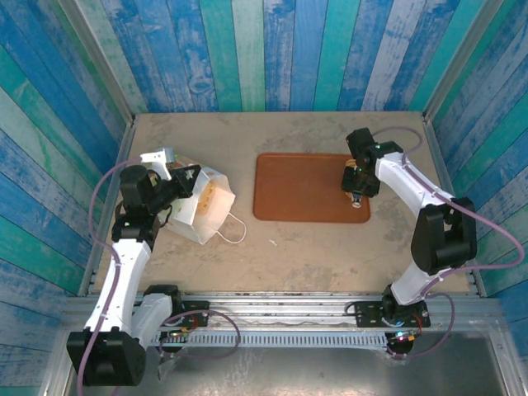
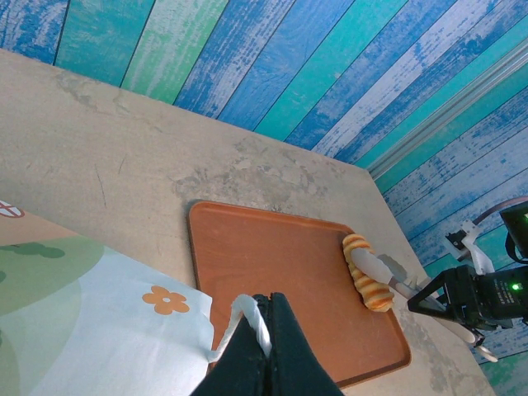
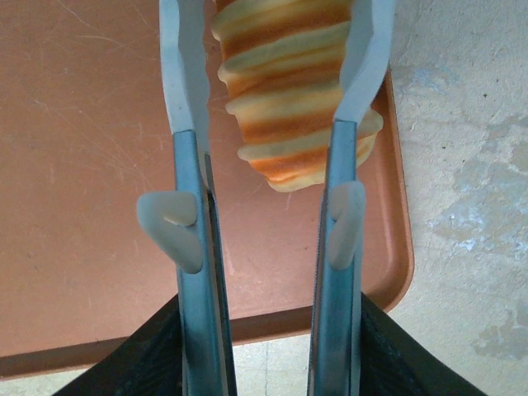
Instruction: Take the fake bread out of the paper bag
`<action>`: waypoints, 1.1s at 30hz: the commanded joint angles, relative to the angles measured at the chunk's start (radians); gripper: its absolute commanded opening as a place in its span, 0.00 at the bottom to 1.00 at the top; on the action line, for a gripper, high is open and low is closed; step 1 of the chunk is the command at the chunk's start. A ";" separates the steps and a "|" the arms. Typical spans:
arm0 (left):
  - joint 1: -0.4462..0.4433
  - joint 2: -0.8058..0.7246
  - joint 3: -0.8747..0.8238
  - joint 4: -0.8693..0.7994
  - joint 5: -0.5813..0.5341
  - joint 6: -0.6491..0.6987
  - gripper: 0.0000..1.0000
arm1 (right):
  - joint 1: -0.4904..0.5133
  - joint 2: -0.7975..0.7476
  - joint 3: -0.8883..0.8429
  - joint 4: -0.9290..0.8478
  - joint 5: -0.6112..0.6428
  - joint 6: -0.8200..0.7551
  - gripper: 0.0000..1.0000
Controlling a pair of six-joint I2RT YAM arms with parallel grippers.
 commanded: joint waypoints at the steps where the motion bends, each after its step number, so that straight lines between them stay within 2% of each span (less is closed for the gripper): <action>1: 0.006 -0.028 -0.006 0.024 0.006 0.009 0.01 | -0.005 0.002 0.014 0.024 0.005 -0.016 0.44; 6: 0.010 -0.030 -0.004 0.019 0.004 0.016 0.01 | -0.010 -0.009 0.014 0.030 0.016 -0.009 0.45; 10: 0.016 -0.053 -0.009 0.018 -0.023 0.018 0.01 | -0.009 -0.053 0.004 0.036 0.032 0.010 0.51; 14: 0.018 -0.073 -0.019 0.032 -0.030 0.020 0.01 | -0.009 -0.120 -0.008 0.062 0.022 0.002 0.57; 19: 0.019 -0.083 -0.020 0.034 -0.029 0.024 0.00 | -0.009 -0.231 -0.073 0.128 -0.020 -0.017 0.57; 26: 0.021 -0.129 -0.035 0.042 -0.081 0.028 0.00 | -0.010 -0.420 -0.250 0.337 -0.206 -0.060 0.54; 33: 0.021 -0.162 -0.042 0.024 -0.129 0.046 0.00 | 0.024 -0.479 -0.359 0.474 -0.468 -0.057 0.51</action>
